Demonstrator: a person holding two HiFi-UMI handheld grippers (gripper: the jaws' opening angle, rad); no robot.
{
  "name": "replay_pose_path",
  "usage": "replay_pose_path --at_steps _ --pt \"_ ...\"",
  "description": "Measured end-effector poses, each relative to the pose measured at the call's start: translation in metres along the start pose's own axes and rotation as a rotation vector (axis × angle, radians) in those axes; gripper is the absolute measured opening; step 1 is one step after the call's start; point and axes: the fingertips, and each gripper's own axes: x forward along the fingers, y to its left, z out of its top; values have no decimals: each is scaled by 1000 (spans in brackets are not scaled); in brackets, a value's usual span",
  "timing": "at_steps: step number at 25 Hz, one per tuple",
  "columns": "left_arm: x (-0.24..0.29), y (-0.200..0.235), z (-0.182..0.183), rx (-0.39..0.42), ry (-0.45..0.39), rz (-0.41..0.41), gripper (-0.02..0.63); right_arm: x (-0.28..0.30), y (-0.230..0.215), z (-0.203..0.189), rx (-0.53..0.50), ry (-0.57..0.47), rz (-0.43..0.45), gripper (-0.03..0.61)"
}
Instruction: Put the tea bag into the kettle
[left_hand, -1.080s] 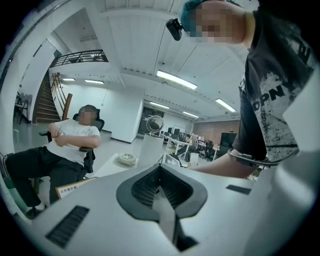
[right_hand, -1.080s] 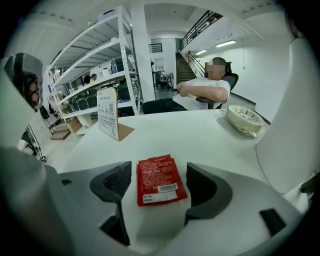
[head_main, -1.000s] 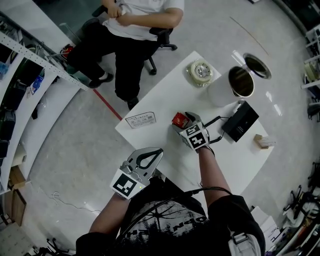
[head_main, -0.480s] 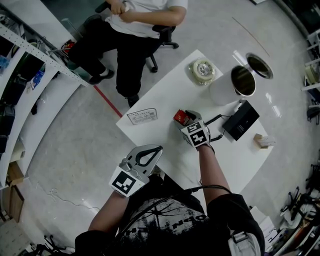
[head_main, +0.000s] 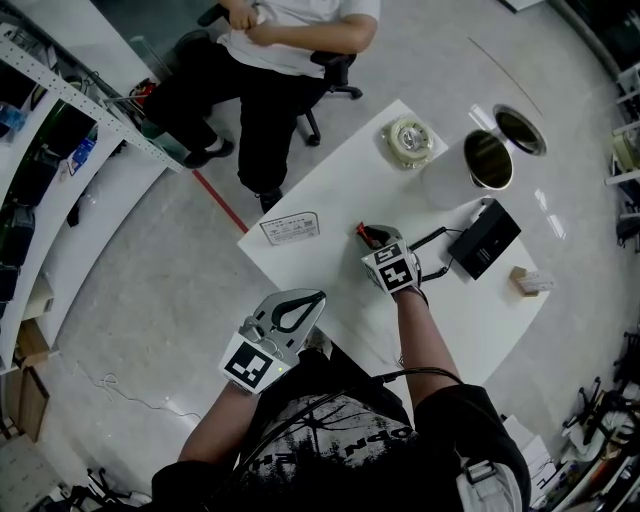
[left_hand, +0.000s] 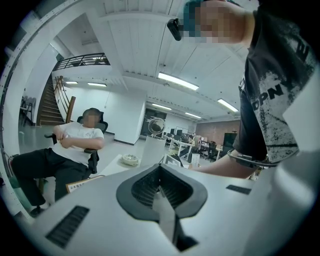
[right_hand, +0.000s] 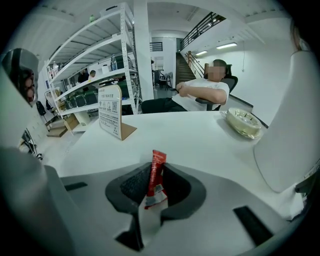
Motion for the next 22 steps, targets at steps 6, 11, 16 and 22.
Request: replay_pose_path --at_steps 6,11,16,22 --pt "-10 -1 5 11 -9 20 12 -3 4 -1 -8 -17 6 41" --pt "-17 -5 15 30 -29 20 12 -29 13 16 -2 -107 8 40" --pt "-15 -13 28 70 -32 2 12 -73 16 46 -10 -229 1 40" --pt "-1 -28 41 136 -40 -57 12 -136 2 73 -19 -360 -60 40"
